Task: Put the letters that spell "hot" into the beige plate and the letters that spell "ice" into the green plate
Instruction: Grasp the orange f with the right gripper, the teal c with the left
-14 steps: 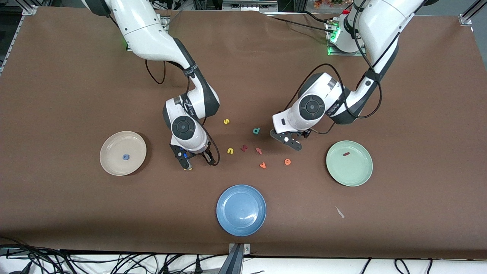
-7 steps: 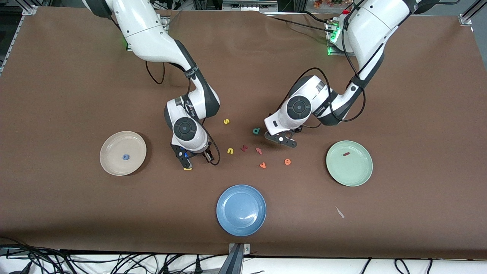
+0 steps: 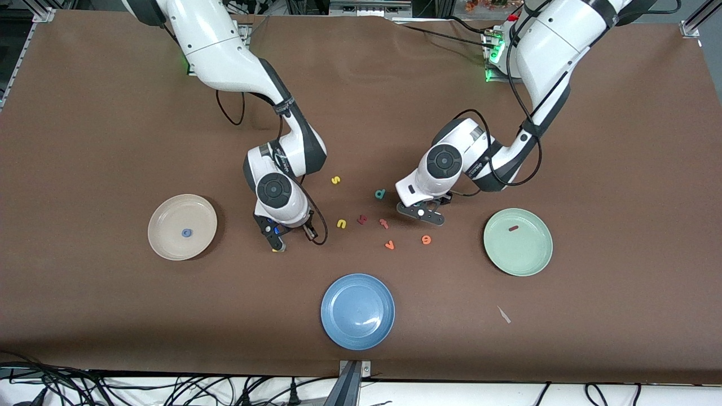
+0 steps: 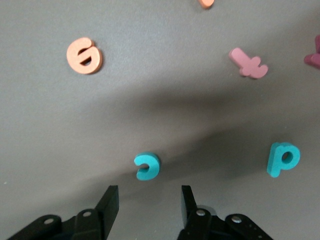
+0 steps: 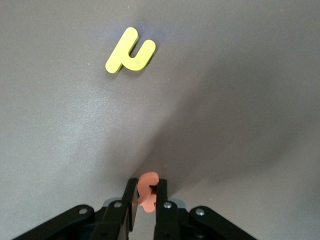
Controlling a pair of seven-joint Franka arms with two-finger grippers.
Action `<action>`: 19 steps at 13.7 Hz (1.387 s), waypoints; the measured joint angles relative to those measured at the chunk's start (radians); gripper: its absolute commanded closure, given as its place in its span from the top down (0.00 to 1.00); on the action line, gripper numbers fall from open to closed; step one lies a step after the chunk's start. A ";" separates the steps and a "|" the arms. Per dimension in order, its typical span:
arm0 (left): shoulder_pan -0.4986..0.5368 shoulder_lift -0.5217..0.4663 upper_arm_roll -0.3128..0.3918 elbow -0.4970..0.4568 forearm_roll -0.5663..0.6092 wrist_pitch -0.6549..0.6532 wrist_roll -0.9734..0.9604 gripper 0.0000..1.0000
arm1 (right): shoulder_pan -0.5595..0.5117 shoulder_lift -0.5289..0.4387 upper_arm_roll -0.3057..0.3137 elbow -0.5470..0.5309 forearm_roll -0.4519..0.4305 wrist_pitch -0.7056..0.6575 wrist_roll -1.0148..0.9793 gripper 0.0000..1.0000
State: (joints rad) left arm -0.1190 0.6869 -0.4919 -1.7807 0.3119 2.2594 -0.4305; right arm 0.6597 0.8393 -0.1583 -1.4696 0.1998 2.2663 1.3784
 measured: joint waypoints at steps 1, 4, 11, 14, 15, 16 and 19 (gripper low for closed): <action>0.000 0.003 0.003 0.000 0.006 0.004 -0.001 0.55 | 0.000 0.000 0.000 0.000 0.000 0.000 -0.003 0.00; 0.000 0.011 0.009 0.000 0.030 0.009 -0.004 0.53 | 0.000 -0.001 0.000 0.001 0.000 -0.001 -0.020 0.00; -0.004 0.030 0.009 0.000 0.049 0.024 -0.031 0.49 | -0.003 -0.078 -0.083 0.015 -0.005 -0.192 -0.532 0.00; -0.004 0.031 0.009 0.001 0.050 0.026 -0.032 0.48 | -0.008 -0.099 -0.167 -0.010 -0.005 -0.223 -0.815 0.00; -0.004 0.032 0.009 0.001 0.050 0.026 -0.033 0.48 | -0.010 -0.106 -0.193 -0.028 -0.005 -0.223 -0.897 0.00; -0.004 0.033 0.009 0.001 0.050 0.027 -0.033 0.48 | -0.012 -0.115 -0.218 -0.048 -0.004 -0.222 -0.978 0.00; -0.004 0.038 0.011 0.002 0.050 0.058 -0.033 0.45 | -0.016 -0.154 -0.295 -0.116 0.009 -0.209 -1.202 0.00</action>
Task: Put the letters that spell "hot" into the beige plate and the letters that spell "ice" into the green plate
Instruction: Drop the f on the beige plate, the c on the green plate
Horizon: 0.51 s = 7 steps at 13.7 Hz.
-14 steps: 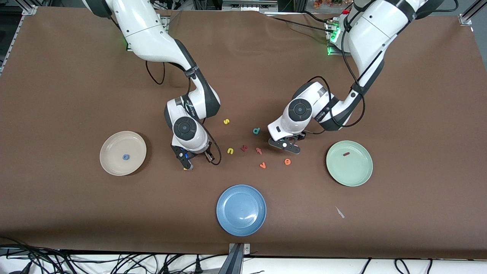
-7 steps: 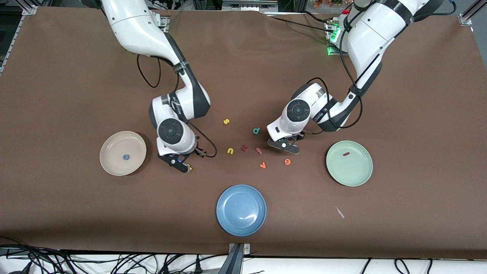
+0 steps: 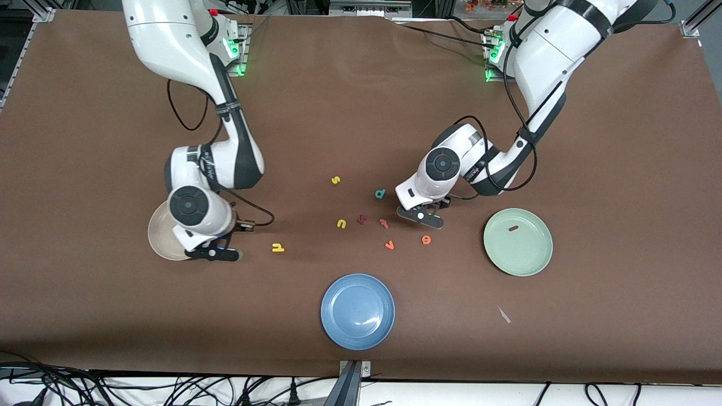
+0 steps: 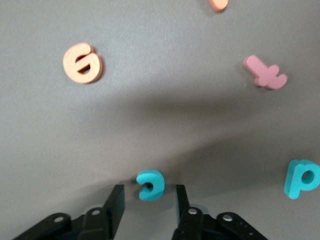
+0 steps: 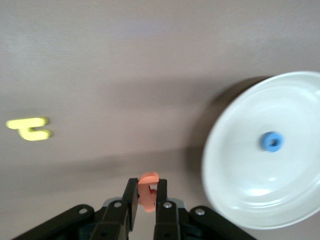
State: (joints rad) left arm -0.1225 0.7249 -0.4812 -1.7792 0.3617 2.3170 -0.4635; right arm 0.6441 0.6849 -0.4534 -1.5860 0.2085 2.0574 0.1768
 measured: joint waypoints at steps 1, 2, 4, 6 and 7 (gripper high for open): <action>0.000 0.003 0.001 0.000 0.000 0.005 0.000 0.44 | -0.001 -0.015 -0.025 -0.025 0.016 0.011 -0.069 0.00; 0.000 0.004 0.002 0.001 0.000 0.007 0.000 0.43 | -0.002 -0.028 -0.052 -0.054 0.040 0.026 -0.139 0.00; 0.000 0.005 0.010 0.001 0.007 0.008 0.000 0.39 | -0.004 -0.039 -0.105 -0.113 0.112 0.065 -0.279 0.00; 0.000 0.005 0.014 0.001 0.028 0.009 -0.004 0.31 | -0.016 -0.039 -0.135 -0.158 0.180 0.114 -0.375 0.19; 0.000 0.005 0.014 0.001 0.028 0.009 -0.004 0.26 | -0.030 -0.039 -0.138 -0.170 0.199 0.126 -0.397 0.83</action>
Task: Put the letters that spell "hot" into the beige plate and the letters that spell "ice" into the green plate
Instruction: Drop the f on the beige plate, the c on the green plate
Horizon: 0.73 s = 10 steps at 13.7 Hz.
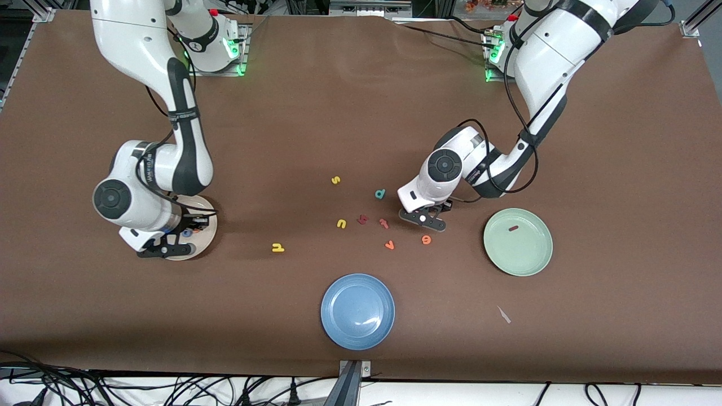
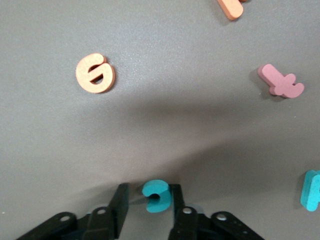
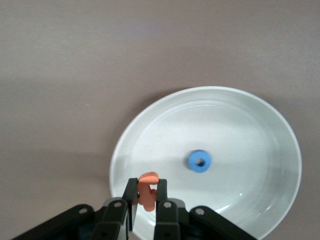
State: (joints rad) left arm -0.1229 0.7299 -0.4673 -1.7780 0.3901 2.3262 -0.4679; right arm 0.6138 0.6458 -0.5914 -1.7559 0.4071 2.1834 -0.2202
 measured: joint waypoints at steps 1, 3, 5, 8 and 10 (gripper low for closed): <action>0.000 0.000 0.000 0.000 0.000 0.000 -0.004 0.15 | -0.013 0.000 0.000 -0.003 0.008 0.002 -0.008 1.00; -0.001 0.000 0.000 0.000 0.000 0.001 -0.021 0.00 | -0.018 -0.001 0.001 -0.002 0.013 0.004 -0.008 1.00; -0.007 0.000 -0.001 0.001 0.000 0.001 -0.032 0.00 | -0.005 -0.002 0.007 -0.001 0.019 -0.001 0.019 1.00; -0.012 -0.005 -0.001 0.011 0.001 -0.001 -0.037 0.00 | 0.025 -0.002 0.017 0.000 0.021 -0.005 0.127 1.00; -0.011 -0.033 -0.002 0.033 0.001 -0.031 -0.037 0.00 | 0.048 -0.003 0.019 0.007 0.023 -0.004 0.220 1.00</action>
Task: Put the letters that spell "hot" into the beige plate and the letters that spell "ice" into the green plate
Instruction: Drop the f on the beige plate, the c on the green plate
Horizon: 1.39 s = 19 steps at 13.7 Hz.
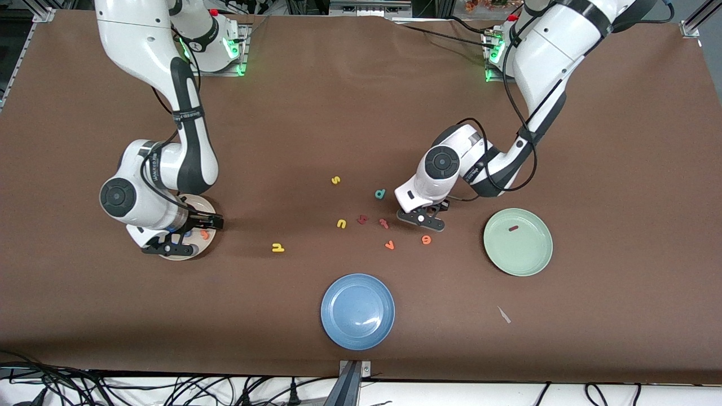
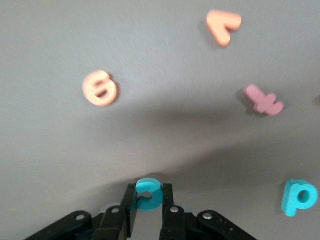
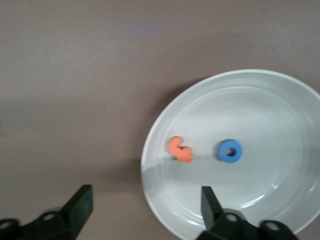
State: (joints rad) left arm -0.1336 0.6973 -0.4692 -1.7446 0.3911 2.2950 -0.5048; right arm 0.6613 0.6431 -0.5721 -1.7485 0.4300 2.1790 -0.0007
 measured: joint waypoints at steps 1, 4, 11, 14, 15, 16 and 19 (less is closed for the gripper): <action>0.002 -0.022 0.000 0.010 0.000 -0.022 0.000 0.00 | 0.010 -0.001 0.006 0.007 0.001 0.000 0.063 1.00; 0.017 -0.077 0.002 0.018 0.001 -0.072 0.026 0.00 | 0.026 -0.003 0.052 0.038 0.002 0.003 0.304 1.00; 0.172 -0.084 0.009 0.017 0.001 -0.076 0.387 0.00 | 0.035 0.058 0.137 0.160 0.001 -0.012 0.715 1.00; 0.243 -0.082 0.010 0.016 0.001 -0.076 0.599 0.00 | 0.036 0.092 0.150 0.201 0.001 -0.013 0.806 1.00; 0.266 -0.081 0.010 0.015 0.001 -0.076 0.665 0.00 | 0.036 0.098 0.153 0.208 0.001 -0.013 0.823 1.00; 0.289 -0.076 0.011 0.013 0.001 -0.076 0.725 0.00 | 0.036 0.102 0.154 0.214 0.001 -0.013 0.840 1.00; 0.344 -0.044 0.012 0.002 0.001 -0.065 0.828 0.00 | 0.035 0.116 0.154 0.242 -0.005 -0.035 0.907 1.00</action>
State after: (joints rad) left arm 0.2101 0.6534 -0.4576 -1.7426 0.3923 2.2296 0.3233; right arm 0.6965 0.7593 -0.4183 -1.5066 0.4248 2.1439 0.9064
